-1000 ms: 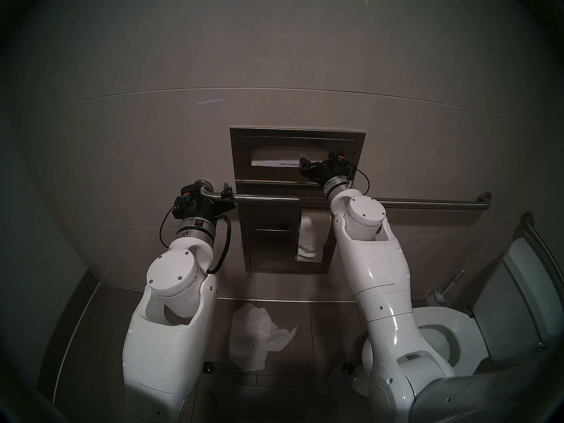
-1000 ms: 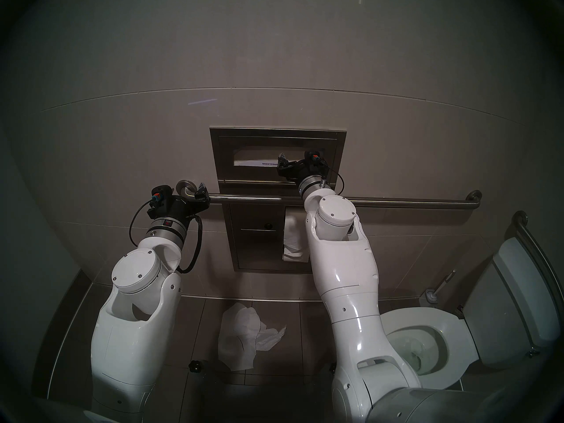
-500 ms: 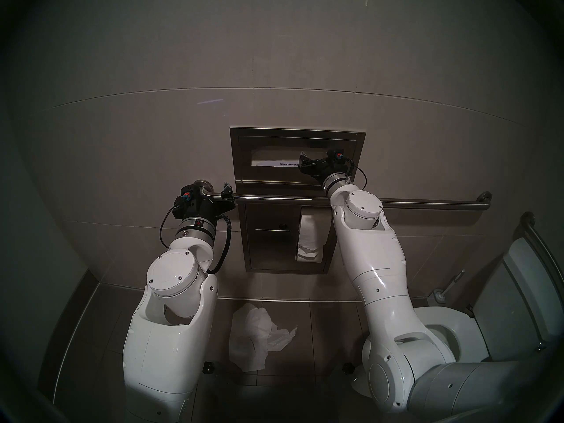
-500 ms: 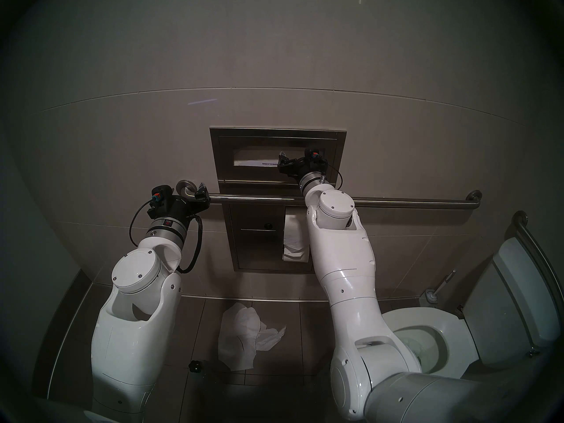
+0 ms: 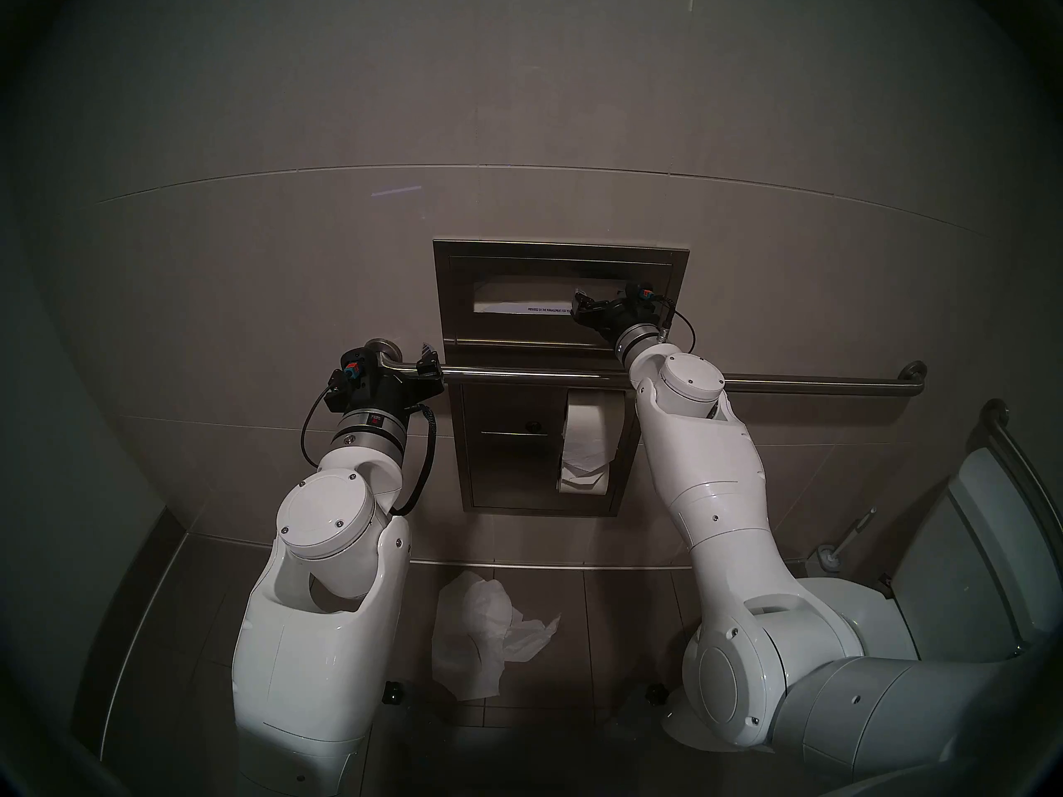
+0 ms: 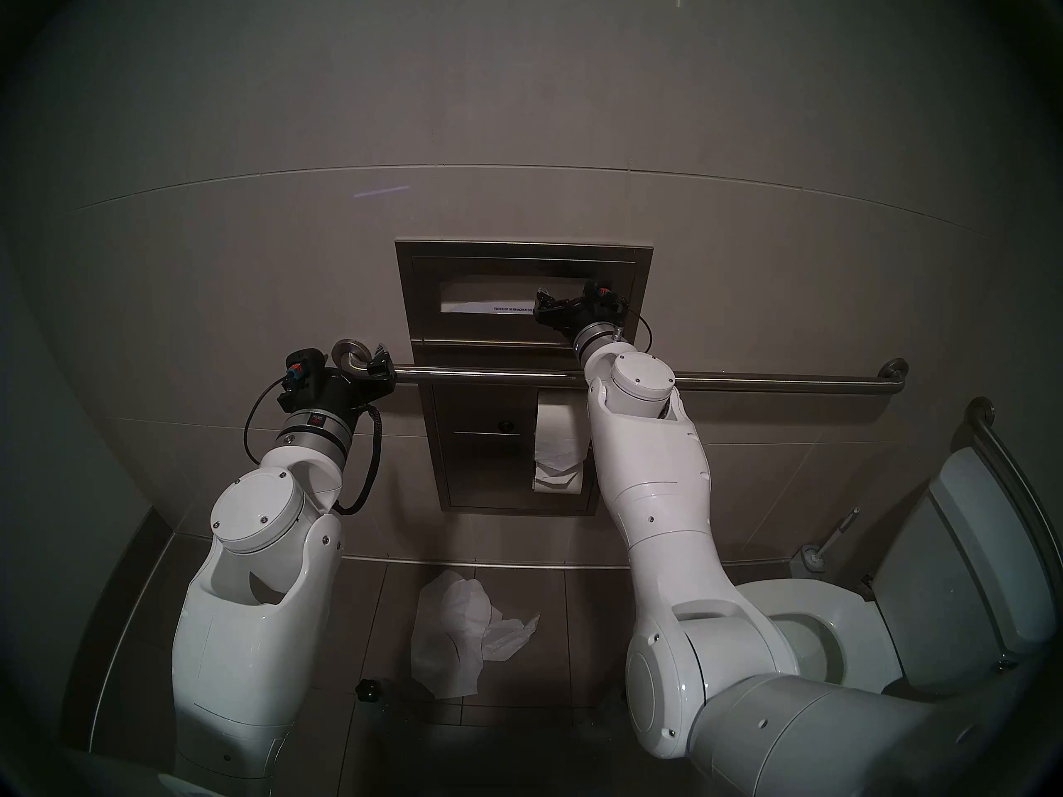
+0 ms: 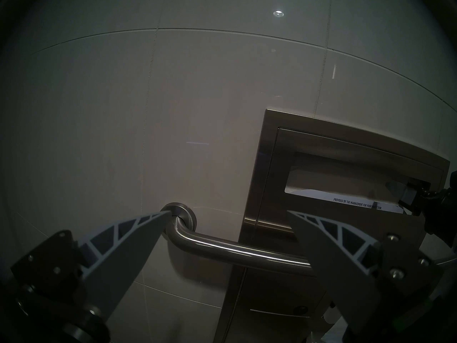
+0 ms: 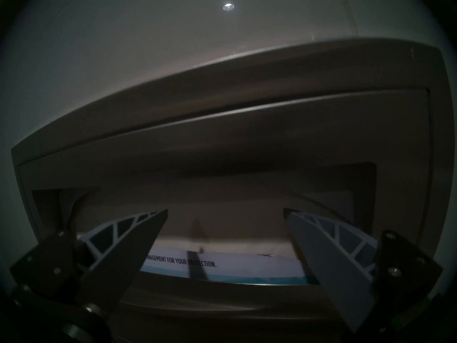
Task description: Take out a toilet seat cover
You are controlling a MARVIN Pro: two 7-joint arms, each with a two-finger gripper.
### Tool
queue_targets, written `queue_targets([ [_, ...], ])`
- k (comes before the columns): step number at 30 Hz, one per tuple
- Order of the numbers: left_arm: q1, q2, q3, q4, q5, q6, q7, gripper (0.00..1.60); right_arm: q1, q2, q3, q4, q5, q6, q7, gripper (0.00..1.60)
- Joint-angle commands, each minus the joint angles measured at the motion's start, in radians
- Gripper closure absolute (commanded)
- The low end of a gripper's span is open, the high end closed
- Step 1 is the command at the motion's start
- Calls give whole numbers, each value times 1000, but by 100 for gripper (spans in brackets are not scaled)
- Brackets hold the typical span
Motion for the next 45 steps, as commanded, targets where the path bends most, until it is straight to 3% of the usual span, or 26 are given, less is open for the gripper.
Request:
queue_targets([
  [1,-19,-1,2,-31,1,-9,-3,0,115,1,6,33,8,-22,5,0],
  [17,-19,-7,-1,-28,6,-8,-7,0,198,11,29,92,34,-24,20,0],
  [21,-19,-8,-1,-28,7,-8,-8,0,176,4,38,85,46,-32,14,0],
  [36,-19,-13,-4,-24,12,-7,-13,0,203,-23,77,122,105,-34,-20,0],
  [37,-19,-14,-4,-24,13,-7,-13,0,214,-24,78,134,108,-32,-23,31],
  [38,-19,-14,-4,-24,13,-7,-13,0,200,-26,77,121,110,-35,-25,40],
  [39,-19,-14,-4,-24,13,-7,-14,0,214,-26,78,135,110,-32,-29,75],
  [43,-19,-16,-5,-24,14,-6,-15,0,225,-14,67,149,99,-27,-42,102],
  [45,-19,-17,-5,-24,15,-6,-15,0,241,-3,60,167,89,-24,-48,97],
])
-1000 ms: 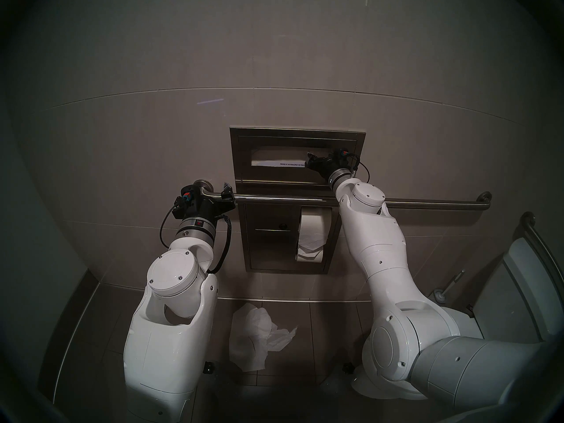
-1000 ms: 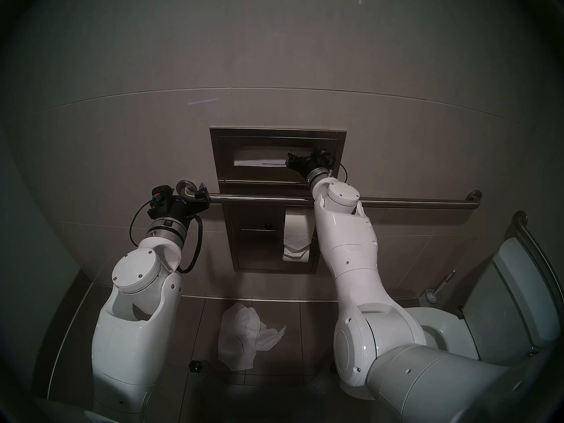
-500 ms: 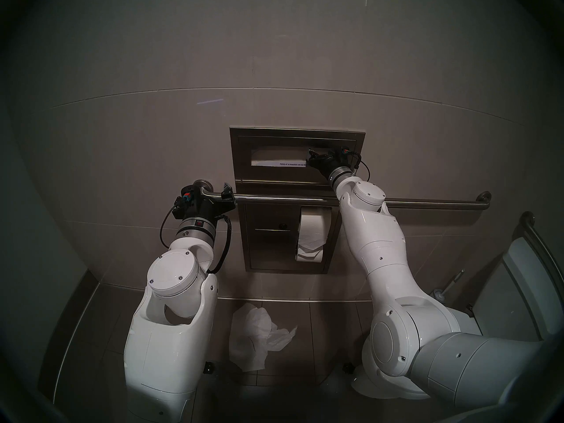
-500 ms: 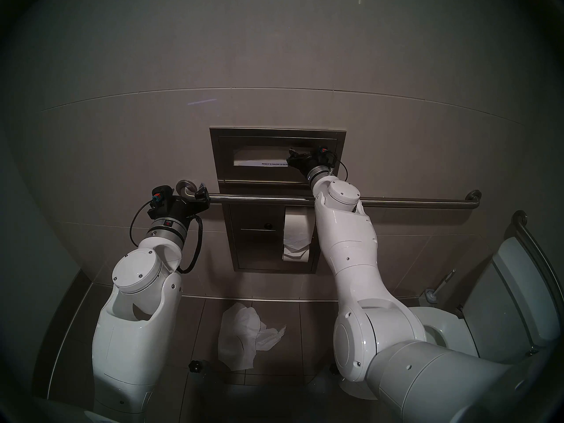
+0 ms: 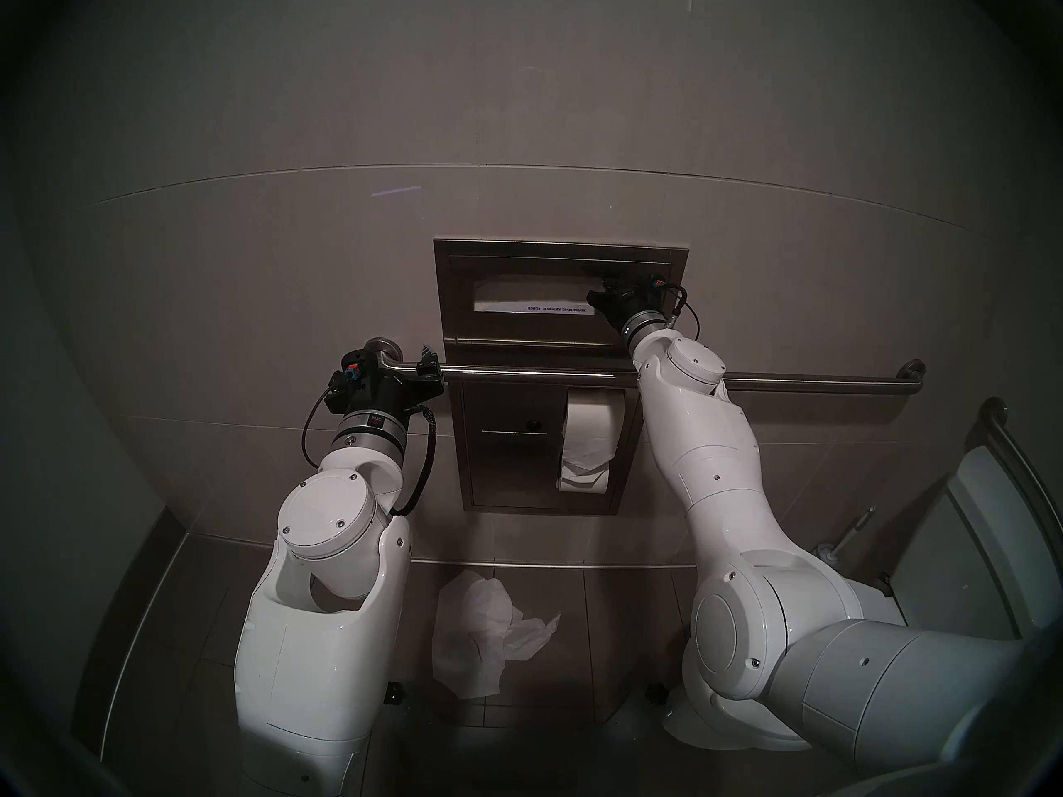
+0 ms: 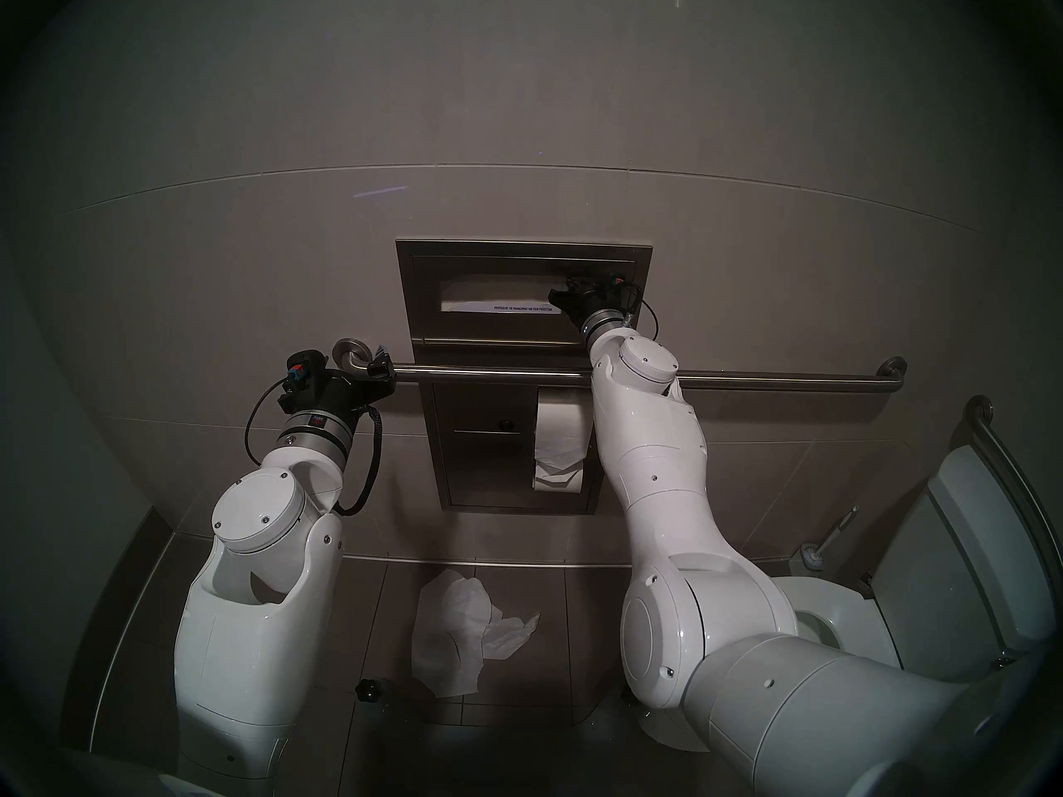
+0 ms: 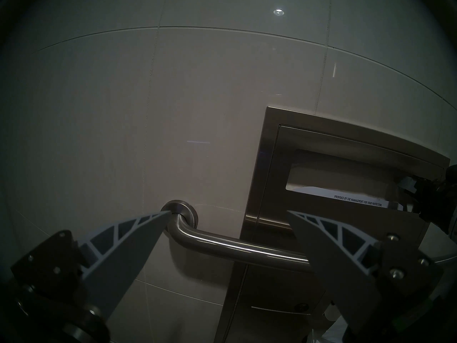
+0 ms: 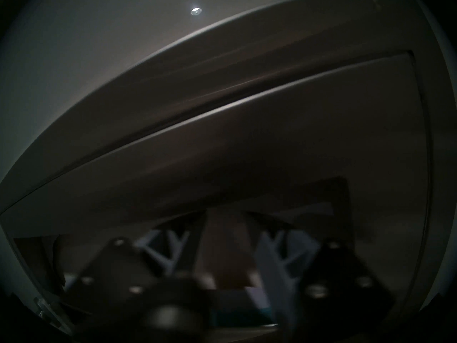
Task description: Take out a toilet seat cover
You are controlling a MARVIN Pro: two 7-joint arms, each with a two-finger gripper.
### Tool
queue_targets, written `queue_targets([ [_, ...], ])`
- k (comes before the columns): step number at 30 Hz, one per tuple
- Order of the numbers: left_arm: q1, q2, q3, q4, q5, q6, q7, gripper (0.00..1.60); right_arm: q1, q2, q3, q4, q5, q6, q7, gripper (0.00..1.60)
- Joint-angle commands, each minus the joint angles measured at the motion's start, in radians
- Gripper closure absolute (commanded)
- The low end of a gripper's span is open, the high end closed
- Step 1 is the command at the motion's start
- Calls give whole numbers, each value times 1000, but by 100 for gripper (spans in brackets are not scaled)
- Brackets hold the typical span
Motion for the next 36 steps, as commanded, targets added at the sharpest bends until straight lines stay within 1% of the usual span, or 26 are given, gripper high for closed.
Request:
queue_targets([
  [1,-20,-2,2,-31,1,-9,-3,0,109,23,-22,4,-21,1,-11,97],
  [3,-20,-2,2,-31,1,-9,-4,0,121,34,-28,19,-25,3,-13,132],
  [4,-20,-3,2,-31,1,-9,-4,0,120,37,-31,19,-27,3,-14,160],
  [6,-20,-3,1,-31,2,-9,-5,0,145,44,-35,44,-33,8,-18,160],
  [8,-20,-4,1,-32,3,-9,-5,0,148,50,-42,46,-38,10,-18,160],
  [9,-20,-4,1,-32,3,-9,-5,0,163,54,-46,63,-41,13,-16,91],
  [10,-20,-4,1,-32,3,-9,-5,0,163,54,-46,63,-41,13,-16,91],
  [11,-19,-5,1,-33,3,-9,-6,0,165,57,-50,69,-44,12,-15,52],
  [12,-19,-5,1,-33,4,-9,-6,0,157,59,-53,63,-46,10,-13,0],
  [16,-19,-7,0,-35,5,-9,-8,0,181,71,-71,123,-53,15,10,0],
  [17,-19,-7,0,-35,5,-9,-8,0,181,71,-71,123,-53,15,10,0],
  [18,-19,-7,0,-35,5,-9,-9,0,201,70,-71,152,-53,16,12,0],
  [19,-19,-7,0,-36,6,-9,-9,0,178,67,-69,132,-51,10,14,0],
  [20,-19,-8,0,-36,6,-9,-9,0,215,68,-68,180,-51,10,16,0],
  [21,-19,-8,0,-36,6,-9,-10,0,193,68,-69,159,-52,5,19,0],
  [22,-19,-8,-1,-36,6,-9,-10,0,214,68,-68,188,-52,5,21,0],
  [23,-18,-9,-1,-37,7,-9,-10,0,210,69,-67,188,-53,1,24,0],
  [24,-18,-9,-1,-36,7,-9,-11,0,236,70,-65,222,-53,4,24,0],
  [25,-18,-9,-1,-36,7,-9,-11,0,218,71,-64,203,-54,0,25,4],
  [26,-18,-10,-1,-36,8,-9,-11,0,250,72,-60,241,-53,4,24,55],
  [27,-19,-10,-2,-36,8,-9,-12,0,224,73,-60,214,-53,-1,26,117],
  [29,-19,-11,-2,-35,9,-9,-12,0,247,74,-57,244,-55,1,24,160],
  [30,-18,-11,-2,-35,9,-9,-12,0,237,73,-55,234,-56,-3,24,160],
  [34,-18,-12,-2,-36,10,-9,-14,0,250,73,-53,266,-56,-14,30,160],
  [35,-18,-13,-3,-36,11,-9,-14,0,267,73,-53,292,-57,-16,31,160],
  [36,-18,-13,-3,-37,11,-9,-15,0,261,70,-51,293,-55,-24,33,160],
])
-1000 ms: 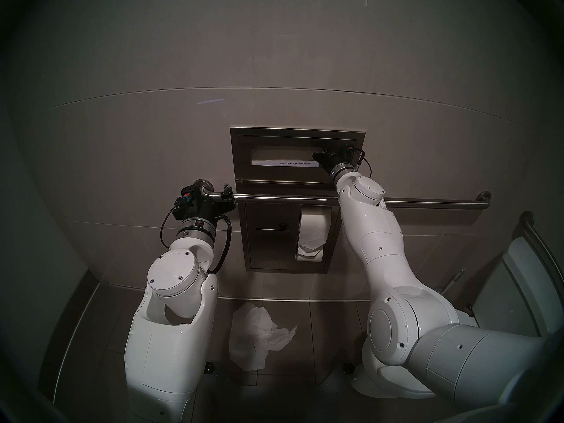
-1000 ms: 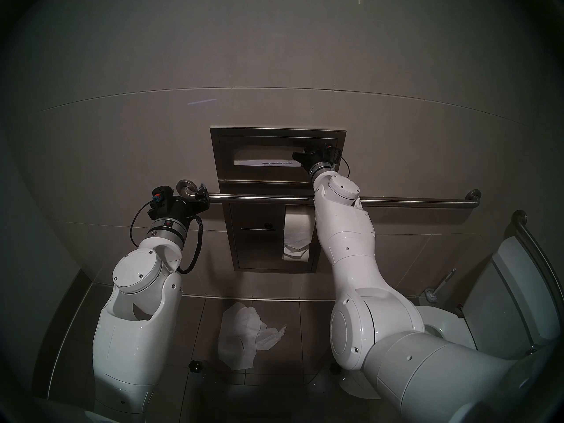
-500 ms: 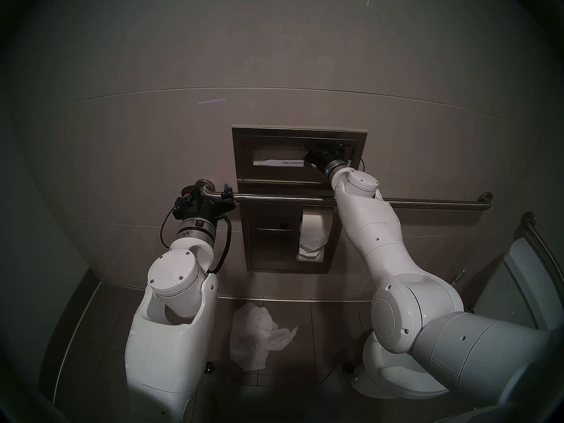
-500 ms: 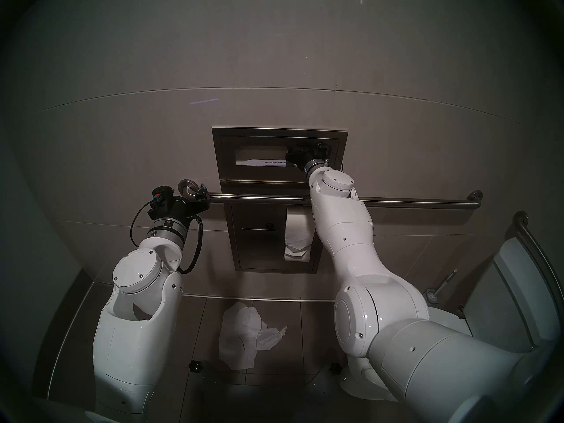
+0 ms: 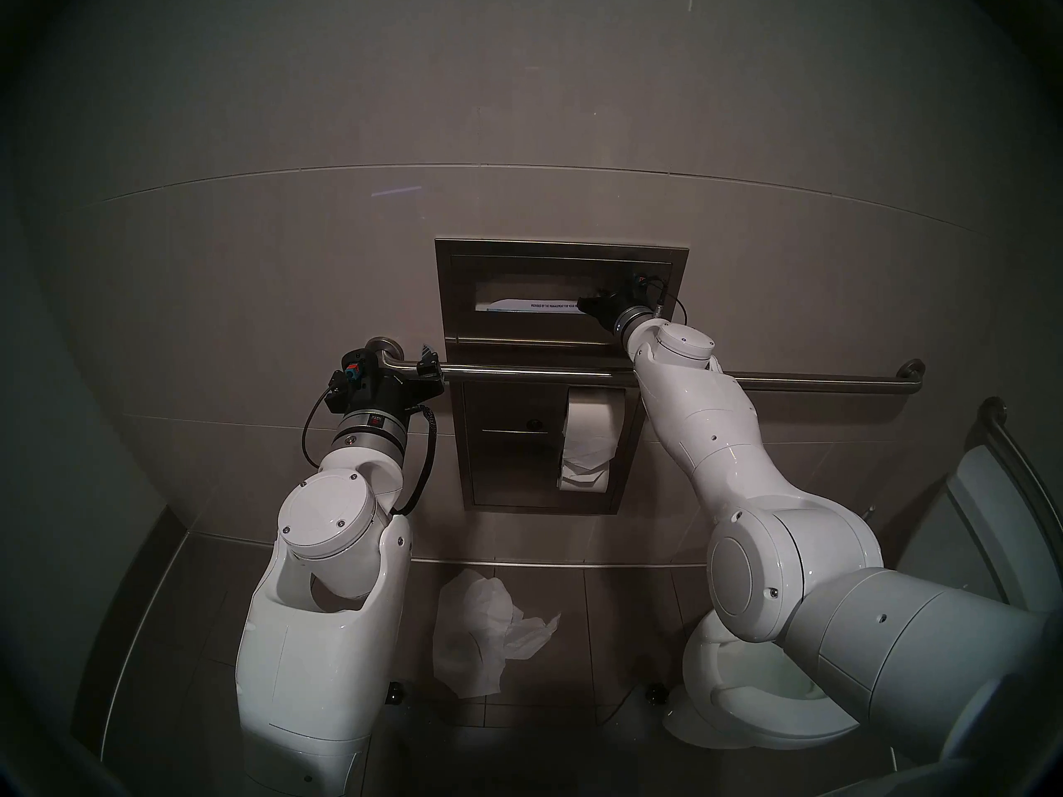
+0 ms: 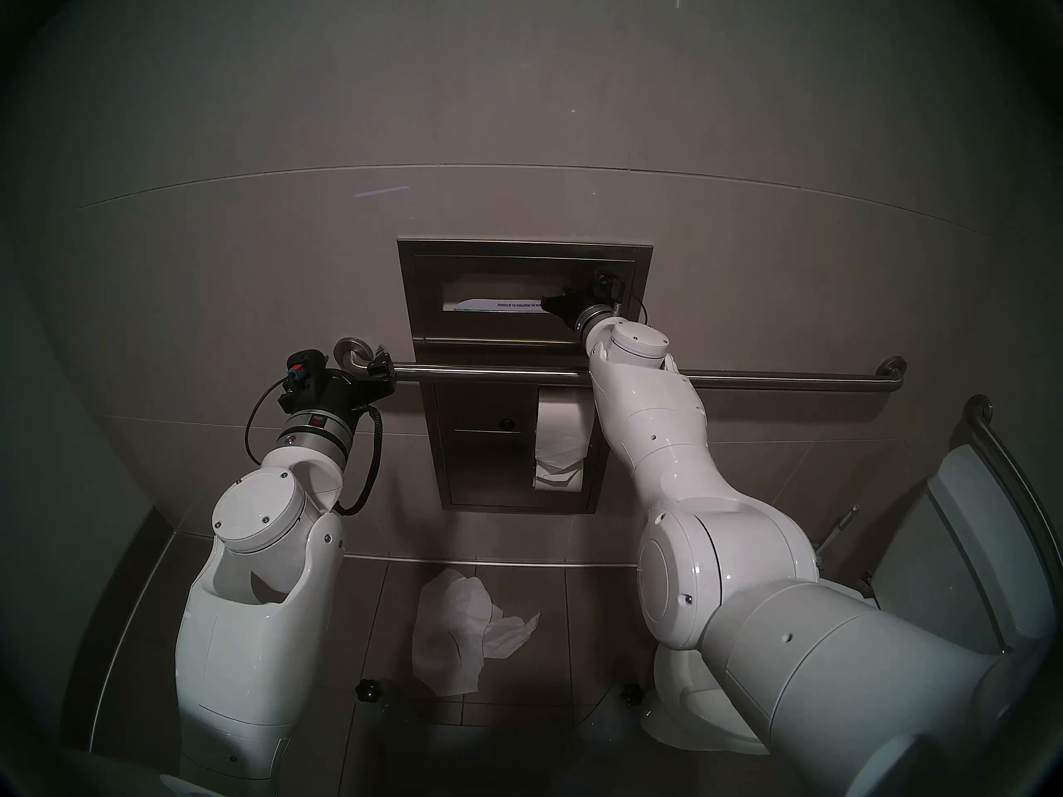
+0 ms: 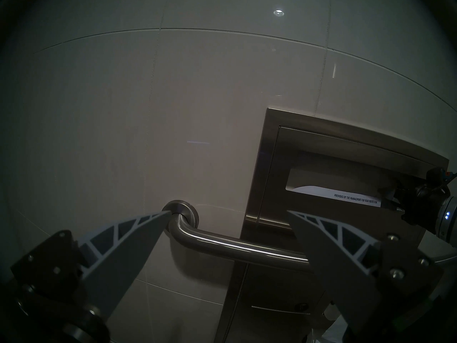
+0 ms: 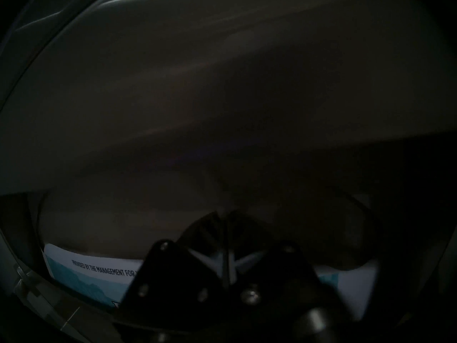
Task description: Take out a toilet seat cover
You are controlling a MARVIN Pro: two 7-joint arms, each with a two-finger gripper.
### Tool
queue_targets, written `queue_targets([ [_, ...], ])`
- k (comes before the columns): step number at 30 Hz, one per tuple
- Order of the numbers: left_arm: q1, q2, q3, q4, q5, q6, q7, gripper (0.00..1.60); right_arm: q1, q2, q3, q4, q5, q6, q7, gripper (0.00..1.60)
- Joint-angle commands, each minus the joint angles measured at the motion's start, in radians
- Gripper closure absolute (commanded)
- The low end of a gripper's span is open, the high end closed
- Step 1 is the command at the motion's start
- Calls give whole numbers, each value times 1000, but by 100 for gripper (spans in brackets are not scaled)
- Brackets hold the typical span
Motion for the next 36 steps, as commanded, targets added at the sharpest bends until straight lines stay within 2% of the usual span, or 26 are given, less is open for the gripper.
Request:
queue_targets([
  [1,-18,-1,2,-36,0,-10,-4,0,108,22,13,43,3,-32,-1,160],
  [5,-17,-2,1,-39,1,-10,-6,0,121,14,16,112,8,-87,17,160],
  [7,-16,-2,1,-41,1,-10,-7,0,95,7,-1,107,-1,-128,54,160],
  [11,-15,-3,0,-42,2,-10,-9,0,-3,-19,-19,0,-7,-142,87,160],
  [18,-16,-6,-1,-41,4,-9,-11,0,-89,-31,-15,-63,11,-151,119,160],
  [36,-16,-12,-4,-38,10,-9,-16,0,-318,-14,-17,-311,53,-132,166,160],
])
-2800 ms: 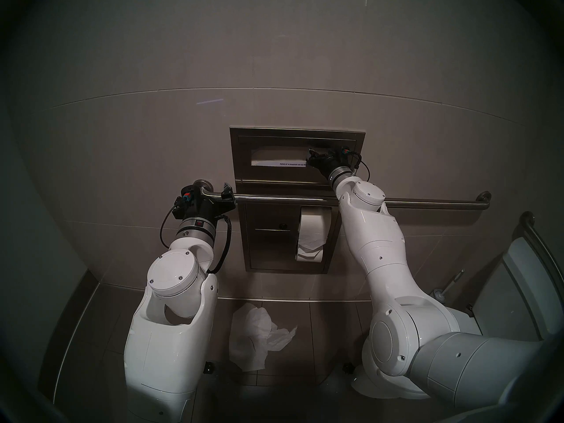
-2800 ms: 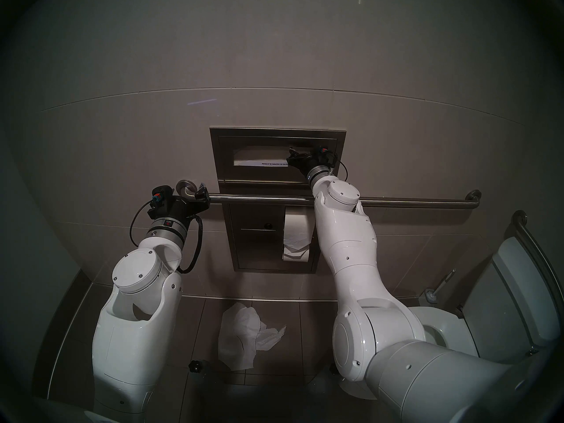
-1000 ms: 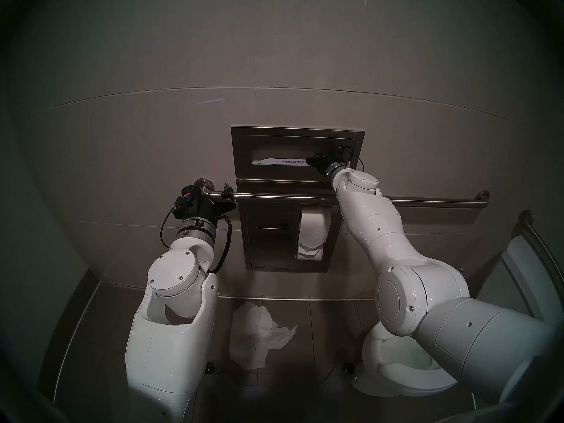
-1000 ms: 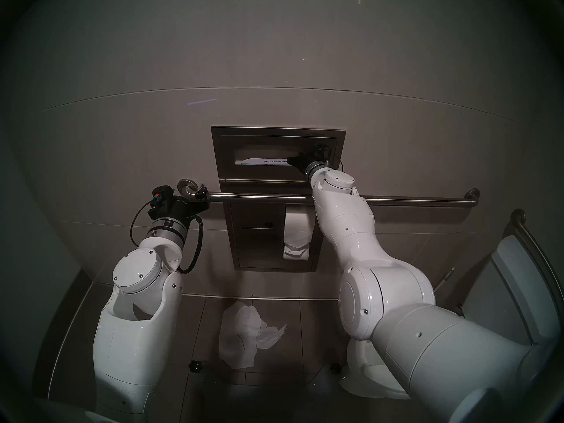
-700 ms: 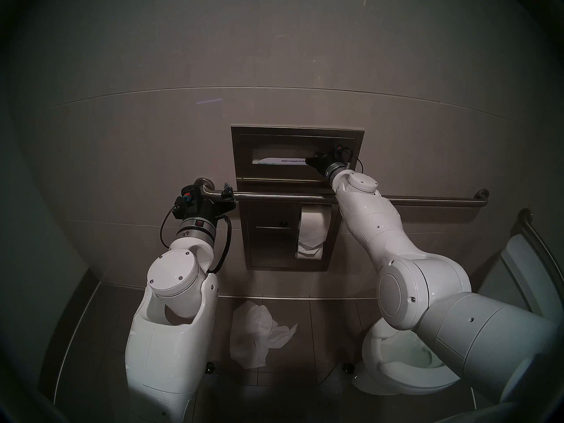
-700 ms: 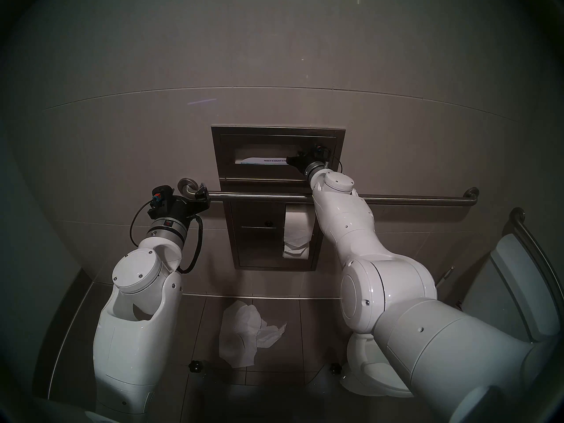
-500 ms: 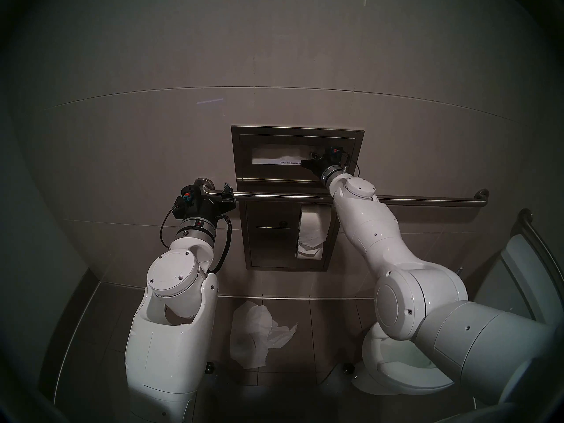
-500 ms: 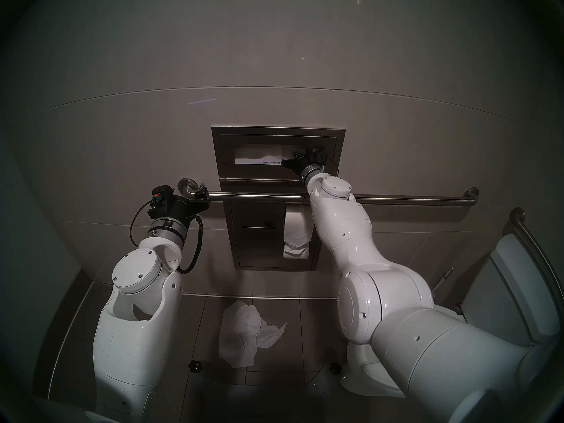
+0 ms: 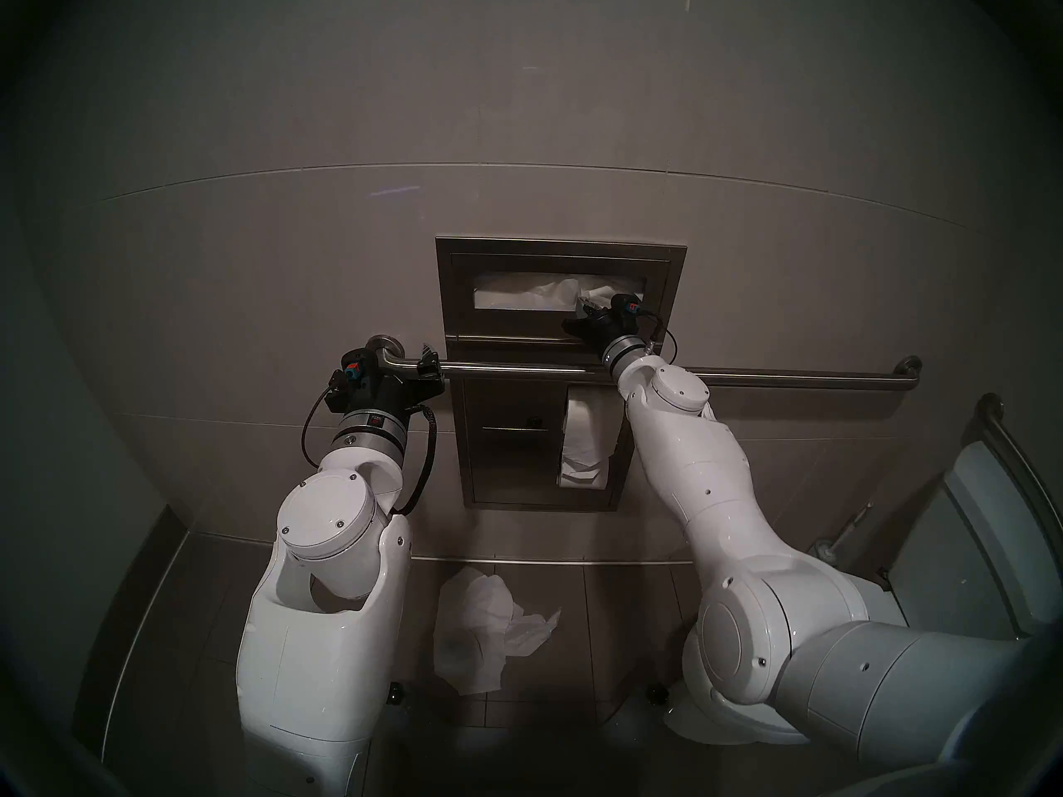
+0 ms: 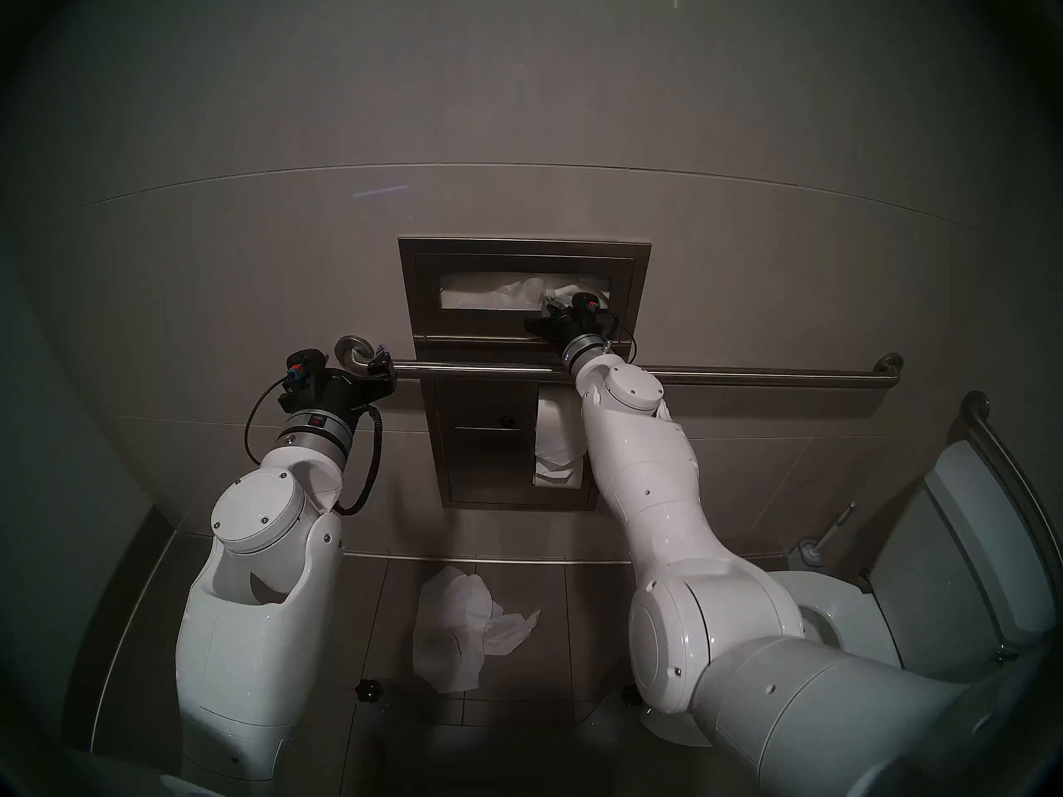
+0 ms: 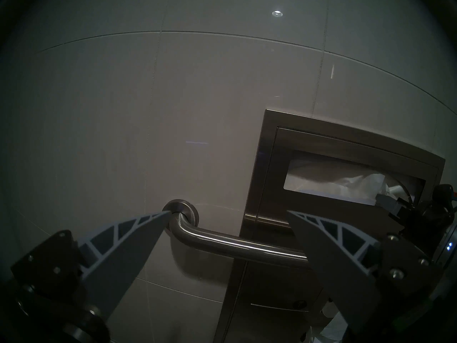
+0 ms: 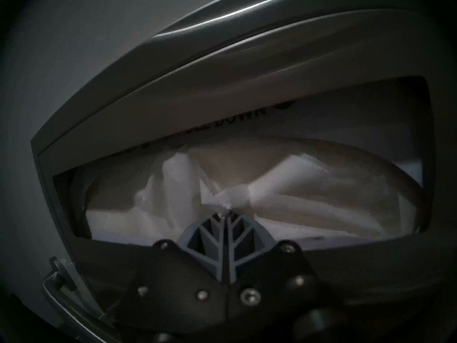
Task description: Take out a toilet seat cover
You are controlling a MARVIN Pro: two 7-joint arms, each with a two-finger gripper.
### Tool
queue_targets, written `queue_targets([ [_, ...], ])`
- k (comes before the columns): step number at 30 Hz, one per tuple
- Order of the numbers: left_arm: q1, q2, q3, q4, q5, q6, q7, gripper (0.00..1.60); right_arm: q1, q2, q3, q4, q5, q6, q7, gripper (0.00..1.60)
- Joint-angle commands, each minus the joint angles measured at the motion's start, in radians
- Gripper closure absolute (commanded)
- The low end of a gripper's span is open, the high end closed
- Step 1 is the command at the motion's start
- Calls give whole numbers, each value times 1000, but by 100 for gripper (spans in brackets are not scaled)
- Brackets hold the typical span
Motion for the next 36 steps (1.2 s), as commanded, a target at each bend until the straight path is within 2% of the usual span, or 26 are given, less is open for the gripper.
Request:
queue_targets([
  [1,-19,-2,2,-34,0,-9,-3,0,-94,10,-4,-116,3,17,23,160],
  [21,-18,-8,-1,-36,6,-9,-9,0,-265,59,15,-372,22,113,39,160],
  [22,-18,-8,-1,-36,6,-9,-10,0,-258,59,17,-364,26,114,43,143],
  [23,-18,-9,-2,-36,6,-9,-10,0,-276,58,20,-402,28,134,39,95],
  [24,-17,-9,-2,-37,7,-9,-11,0,-269,59,23,-394,30,134,40,0],
  [27,-17,-10,-2,-37,7,-9,-12,0,-273,60,34,-414,32,159,29,0],
  [28,-17,-10,-2,-37,7,-8,-12,0,-297,60,36,-461,28,191,16,0],
  [29,-17,-10,-2,-37,8,-8,-12,0,-280,61,39,-430,31,181,23,0],
  [36,-17,-13,-4,-37,9,-8,-15,0,-297,65,54,-497,27,254,-6,0],
])
